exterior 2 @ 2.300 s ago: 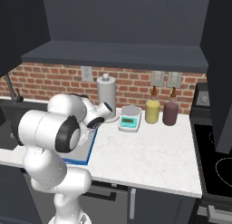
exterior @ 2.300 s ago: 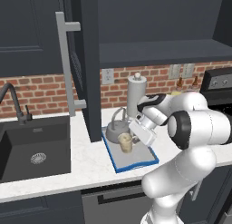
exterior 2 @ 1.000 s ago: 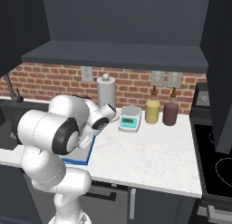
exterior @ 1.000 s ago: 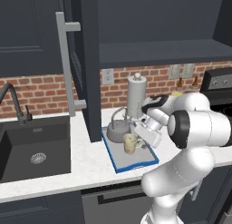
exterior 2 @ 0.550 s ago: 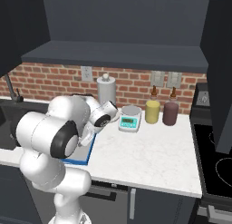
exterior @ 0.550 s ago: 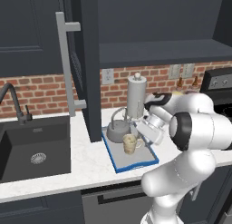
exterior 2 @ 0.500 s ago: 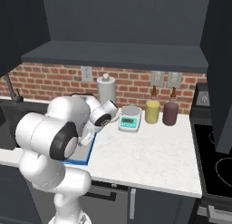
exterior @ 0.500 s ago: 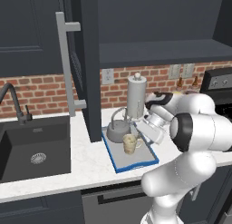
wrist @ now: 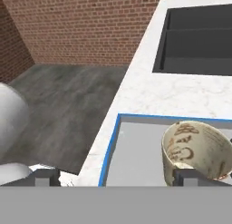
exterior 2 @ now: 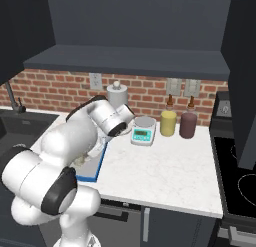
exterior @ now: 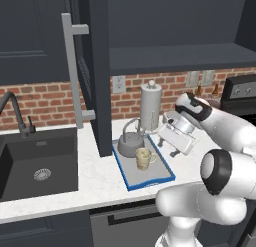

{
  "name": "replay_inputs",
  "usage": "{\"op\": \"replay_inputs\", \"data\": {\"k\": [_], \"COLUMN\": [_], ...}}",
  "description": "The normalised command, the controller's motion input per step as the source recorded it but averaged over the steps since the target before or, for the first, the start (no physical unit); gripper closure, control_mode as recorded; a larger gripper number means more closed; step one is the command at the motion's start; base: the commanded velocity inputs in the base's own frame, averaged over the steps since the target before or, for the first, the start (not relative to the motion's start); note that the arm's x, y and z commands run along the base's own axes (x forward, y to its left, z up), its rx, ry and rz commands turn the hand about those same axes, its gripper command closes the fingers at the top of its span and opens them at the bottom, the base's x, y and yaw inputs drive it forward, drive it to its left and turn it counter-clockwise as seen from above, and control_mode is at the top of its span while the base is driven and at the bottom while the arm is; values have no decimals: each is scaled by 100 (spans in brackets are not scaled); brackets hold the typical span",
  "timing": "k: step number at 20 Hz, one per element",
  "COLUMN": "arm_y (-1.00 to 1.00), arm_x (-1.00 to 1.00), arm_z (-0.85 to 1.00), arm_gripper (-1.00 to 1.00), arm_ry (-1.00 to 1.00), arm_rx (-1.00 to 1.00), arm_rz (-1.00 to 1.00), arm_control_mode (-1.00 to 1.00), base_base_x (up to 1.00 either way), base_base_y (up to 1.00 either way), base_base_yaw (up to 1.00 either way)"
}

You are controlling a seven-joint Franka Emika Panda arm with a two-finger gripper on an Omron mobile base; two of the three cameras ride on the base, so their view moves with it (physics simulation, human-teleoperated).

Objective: Pick the kettle from the counter and place it on the tray. Then pick the mug from the cabinet and place it on the tray. Then close the cabinet doors.

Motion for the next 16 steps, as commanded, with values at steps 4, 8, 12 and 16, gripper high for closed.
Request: {"op": "replay_inputs", "data": {"k": [4,8,12,16], "arm_y": [11,15,12,0], "arm_x": [-47,-55,-57,-63], "arm_z": [60,62,57,55], "arm_gripper": [-100,-100,-100,-100], "arm_ry": [-2,-7,-9,-2], "arm_rx": [5,10,5,0], "arm_rz": [0,0,0,0], "arm_control_mode": [-100,-100,-100,-100], "base_base_x": [0,0,0,0], "base_base_y": [0,0,0,0], "base_base_yaw": [0,0,0,0]}}
